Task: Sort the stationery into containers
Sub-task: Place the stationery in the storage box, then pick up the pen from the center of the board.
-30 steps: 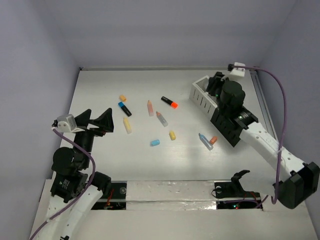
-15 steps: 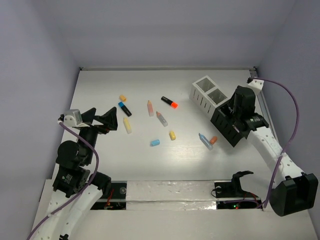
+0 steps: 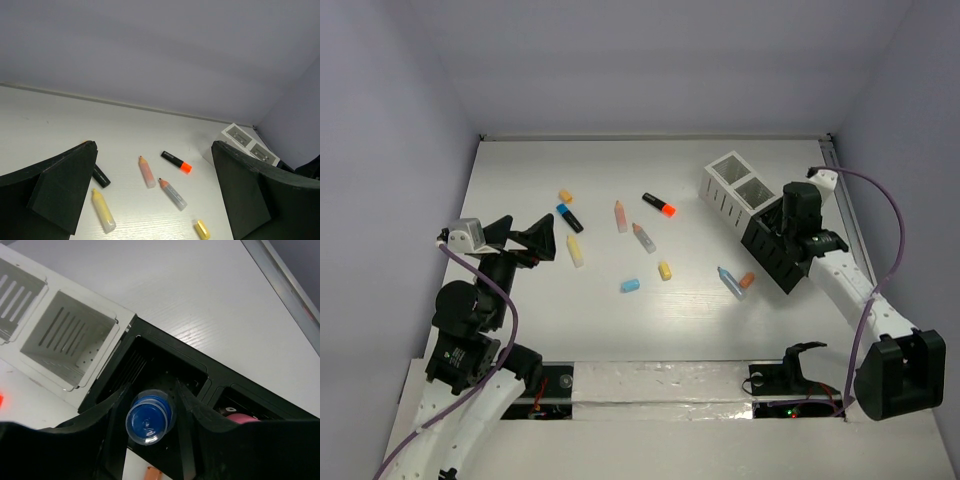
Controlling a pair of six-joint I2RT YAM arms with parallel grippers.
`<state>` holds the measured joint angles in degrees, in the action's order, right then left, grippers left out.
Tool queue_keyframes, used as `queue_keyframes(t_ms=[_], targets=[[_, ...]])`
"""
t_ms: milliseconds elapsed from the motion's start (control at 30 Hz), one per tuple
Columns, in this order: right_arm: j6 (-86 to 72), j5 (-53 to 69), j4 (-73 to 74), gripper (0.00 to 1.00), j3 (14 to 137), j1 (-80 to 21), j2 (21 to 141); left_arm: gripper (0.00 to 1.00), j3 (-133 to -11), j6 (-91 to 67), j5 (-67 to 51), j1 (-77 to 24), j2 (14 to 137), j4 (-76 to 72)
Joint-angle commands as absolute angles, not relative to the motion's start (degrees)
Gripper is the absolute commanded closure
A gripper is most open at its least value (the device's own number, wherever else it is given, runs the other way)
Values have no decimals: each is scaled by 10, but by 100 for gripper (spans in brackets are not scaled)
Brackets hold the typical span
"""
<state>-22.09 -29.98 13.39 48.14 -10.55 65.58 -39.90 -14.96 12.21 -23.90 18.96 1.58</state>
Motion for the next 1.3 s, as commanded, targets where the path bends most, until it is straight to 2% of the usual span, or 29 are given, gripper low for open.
queue_keyframes(t_ms=[0,200,367,500,667,767,833,933,1133,1267], targets=[[-237,-302,108,55,474,-101,658,1,-411,-152,117,-236,192,-7],[-229,-298,115,34,485,-101,644,1,-413,-151,116,-236,192,-7],[-217,-281,126,30,501,-101,613,1,-412,-151,116,-236,192,-7],[-194,-186,116,29,528,-101,606,1,-412,-152,114,-236,192,-7],[-152,-80,86,32,584,-173,642,1,-413,-150,116,-236,192,-8],[-120,-44,80,47,623,-227,713,1,-412,-149,114,-236,193,-9],[-99,-24,91,60,671,-252,777,1,-412,-149,113,-236,193,-8],[-88,-16,101,70,728,-282,836,1,-412,-149,112,-236,193,-9],[-56,57,106,69,824,-323,956,1,-413,-149,104,-236,192,-9],[-31,15,160,63,898,-341,1040,1,-413,-149,103,-236,190,-9]])
